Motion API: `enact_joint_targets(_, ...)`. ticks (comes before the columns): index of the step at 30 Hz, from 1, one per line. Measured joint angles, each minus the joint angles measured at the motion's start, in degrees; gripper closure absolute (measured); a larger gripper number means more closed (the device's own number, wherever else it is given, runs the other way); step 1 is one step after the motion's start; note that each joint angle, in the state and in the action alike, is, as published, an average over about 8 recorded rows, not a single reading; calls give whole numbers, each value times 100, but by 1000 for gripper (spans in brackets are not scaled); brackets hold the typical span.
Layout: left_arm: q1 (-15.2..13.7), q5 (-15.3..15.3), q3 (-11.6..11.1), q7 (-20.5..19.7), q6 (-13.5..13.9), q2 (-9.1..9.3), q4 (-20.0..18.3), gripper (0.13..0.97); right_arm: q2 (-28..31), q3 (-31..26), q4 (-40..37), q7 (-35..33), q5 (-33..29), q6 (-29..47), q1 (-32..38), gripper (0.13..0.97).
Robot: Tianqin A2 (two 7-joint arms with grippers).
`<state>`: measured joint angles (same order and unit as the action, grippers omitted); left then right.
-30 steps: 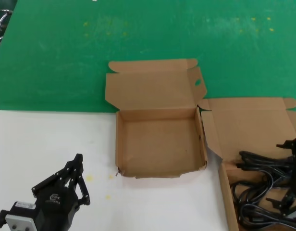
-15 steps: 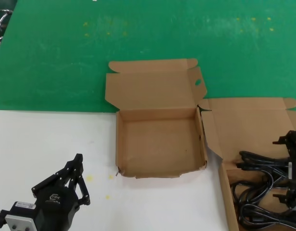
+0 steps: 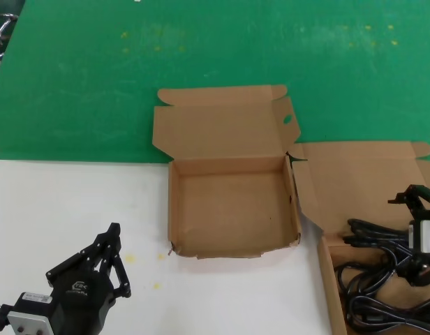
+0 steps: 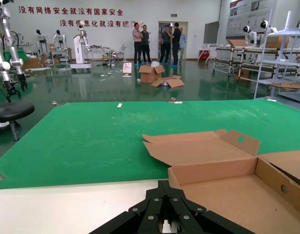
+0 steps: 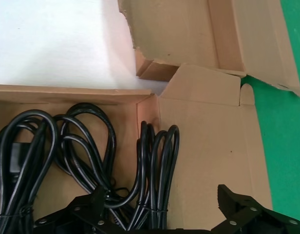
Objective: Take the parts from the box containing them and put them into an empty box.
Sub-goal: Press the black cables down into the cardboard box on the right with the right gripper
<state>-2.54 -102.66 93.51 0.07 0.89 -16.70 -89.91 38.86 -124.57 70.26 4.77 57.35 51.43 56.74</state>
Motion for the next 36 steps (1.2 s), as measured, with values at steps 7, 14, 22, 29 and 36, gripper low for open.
enact_joint_targets(7, 0, 0, 0, -1, 0, 0, 0, 963, -171, 186, -242, -177, -70, -128, -72, 326)
enact_joint_targets(14, 0, 1, 0, -2, 0, 0, 0, 963, -300, 323, -434, -284, -114, -214, -128, 457)
enact_joint_targets(22, 0, 1, 0, -2, 0, 0, 0, 964, -399, 435, -546, -350, -99, -252, -201, 644)
enact_joint_targets(29, 0, 1, 0, -2, 0, 0, 0, 964, -420, 502, -551, -340, -128, -199, -196, 727)
enact_joint_targets(36, 0, 1, 0, -2, 0, 0, 0, 964, -323, 569, -275, -15, -263, 114, -151, 827)
